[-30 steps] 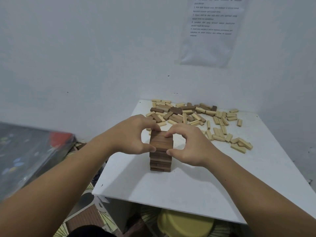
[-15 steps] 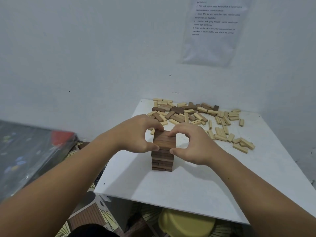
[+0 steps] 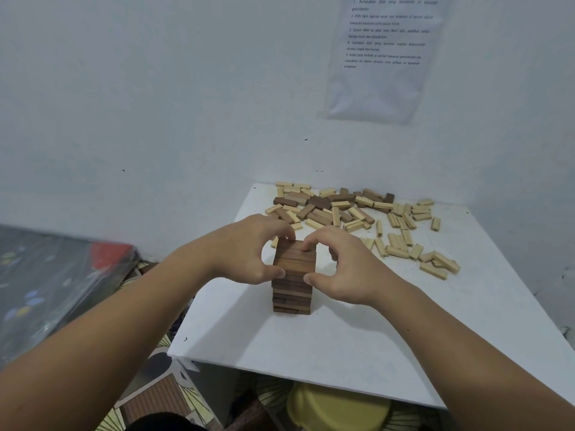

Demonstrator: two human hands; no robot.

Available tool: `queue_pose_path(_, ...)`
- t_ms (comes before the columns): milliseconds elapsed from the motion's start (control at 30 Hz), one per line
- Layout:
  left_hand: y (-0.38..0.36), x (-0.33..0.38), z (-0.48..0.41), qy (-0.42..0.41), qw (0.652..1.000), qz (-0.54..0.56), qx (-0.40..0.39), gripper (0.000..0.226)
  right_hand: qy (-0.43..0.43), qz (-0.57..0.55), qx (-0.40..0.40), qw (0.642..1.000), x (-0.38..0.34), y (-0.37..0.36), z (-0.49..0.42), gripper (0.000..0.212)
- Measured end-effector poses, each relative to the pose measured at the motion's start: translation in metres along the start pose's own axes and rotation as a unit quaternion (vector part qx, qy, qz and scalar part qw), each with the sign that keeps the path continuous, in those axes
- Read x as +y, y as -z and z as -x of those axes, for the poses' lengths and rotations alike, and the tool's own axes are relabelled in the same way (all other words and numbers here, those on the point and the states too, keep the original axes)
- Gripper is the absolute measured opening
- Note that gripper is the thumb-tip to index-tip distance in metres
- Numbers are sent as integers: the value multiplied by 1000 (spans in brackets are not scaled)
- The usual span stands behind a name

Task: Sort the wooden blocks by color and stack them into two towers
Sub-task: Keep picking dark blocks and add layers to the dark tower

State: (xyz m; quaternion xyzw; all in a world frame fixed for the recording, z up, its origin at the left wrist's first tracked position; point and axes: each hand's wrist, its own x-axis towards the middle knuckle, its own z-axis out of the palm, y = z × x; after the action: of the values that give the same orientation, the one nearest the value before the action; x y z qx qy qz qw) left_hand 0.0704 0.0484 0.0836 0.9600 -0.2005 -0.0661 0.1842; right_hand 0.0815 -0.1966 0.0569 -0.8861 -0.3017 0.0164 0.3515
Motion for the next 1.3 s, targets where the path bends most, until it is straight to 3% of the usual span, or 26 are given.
queue_pose_path(267, -1, 1, -2, 16, 1000, 2, -9, 71, 2, 14, -12, 1000, -1, 3, 1, 44)
queue_pose_path(467, -3, 3, -1, 25, 1000, 11, -7, 85, -15, 9, -18, 1000, -2, 0, 3, 69)
queue_pose_path(667, -1, 7, 1, 37, 999, 12, -6, 90, -23, 8, -16, 1000, 1, -4, 2, 67)
queue_pose_path(867, 5, 10, 8, 29, 998, 41, 25, 89, -37, -9, -3, 999, 6, -2, 8, 78)
queue_pose_path(1200, 9, 99, 4, 39, 978, 95, 181, 45, -137, -116, 120, 976, 43, 53, 72, 40)
queue_pose_path(1300, -5, 144, -23, 26, 981, 91, 167, 46, -167, -96, 150, 970, 65, 77, 81, 38)
